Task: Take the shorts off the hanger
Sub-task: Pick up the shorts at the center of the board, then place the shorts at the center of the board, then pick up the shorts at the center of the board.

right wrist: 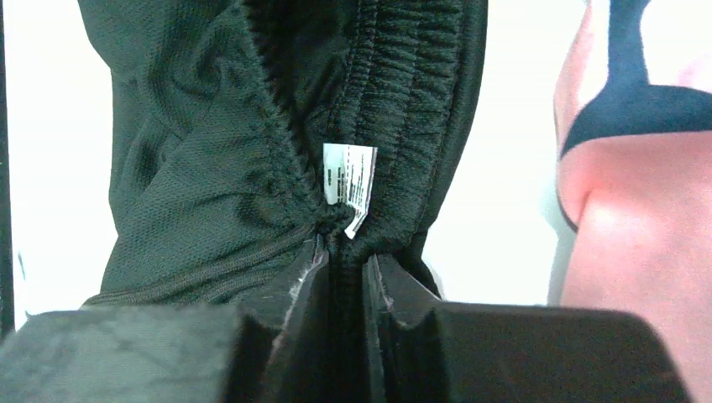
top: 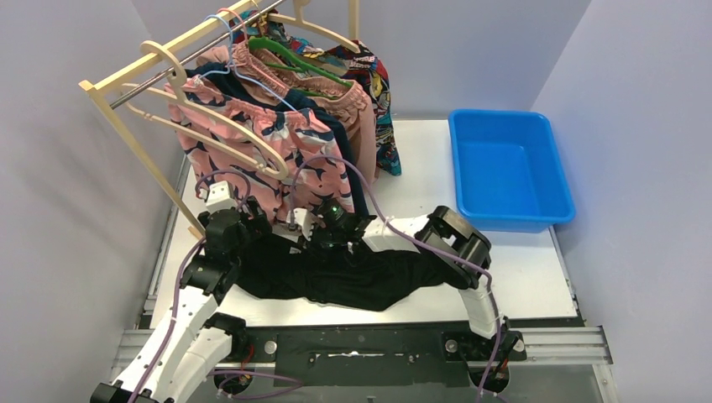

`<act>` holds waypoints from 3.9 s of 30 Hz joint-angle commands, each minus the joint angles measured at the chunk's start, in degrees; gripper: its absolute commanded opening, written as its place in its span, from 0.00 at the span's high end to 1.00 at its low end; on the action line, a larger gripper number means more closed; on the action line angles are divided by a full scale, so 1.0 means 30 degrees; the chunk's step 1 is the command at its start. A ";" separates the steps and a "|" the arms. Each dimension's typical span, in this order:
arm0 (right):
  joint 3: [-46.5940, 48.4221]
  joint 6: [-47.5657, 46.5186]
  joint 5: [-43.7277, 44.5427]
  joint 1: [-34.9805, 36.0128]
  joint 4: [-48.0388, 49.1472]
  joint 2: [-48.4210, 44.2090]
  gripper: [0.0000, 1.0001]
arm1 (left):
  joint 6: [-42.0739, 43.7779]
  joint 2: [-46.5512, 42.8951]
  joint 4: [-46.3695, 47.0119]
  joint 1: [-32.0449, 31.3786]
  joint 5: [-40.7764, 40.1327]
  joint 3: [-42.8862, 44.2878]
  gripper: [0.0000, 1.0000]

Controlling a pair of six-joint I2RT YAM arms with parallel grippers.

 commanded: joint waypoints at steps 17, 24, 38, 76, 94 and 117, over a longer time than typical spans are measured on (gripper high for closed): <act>-1.2418 0.2578 1.2082 0.3333 0.5449 -1.5148 1.00 | 0.0157 -0.0150 0.0908 0.0439 0.0036 0.0229 0.19; -1.4314 0.3875 1.7455 0.3389 0.3084 -2.3527 1.00 | 0.0157 -0.0108 0.0997 0.0481 0.0430 0.0203 0.19; -1.1468 0.8064 2.5907 0.3253 -0.4550 -2.8297 1.00 | 0.0187 0.0228 0.1205 0.0656 0.0930 0.0173 0.19; -0.9241 2.0910 1.5488 -0.0317 -1.0832 -0.5650 0.57 | 0.0385 0.0471 0.1521 0.0665 0.2010 0.0041 0.20; -0.6487 1.8887 2.5030 0.0288 -1.3475 -1.4815 1.00 | 0.0479 0.0702 0.1501 0.0694 0.1842 0.0086 0.20; -0.1222 0.9549 2.2564 -0.8402 -0.8944 -1.9133 1.00 | 0.0480 0.0692 0.1526 0.0832 0.2074 0.0086 0.20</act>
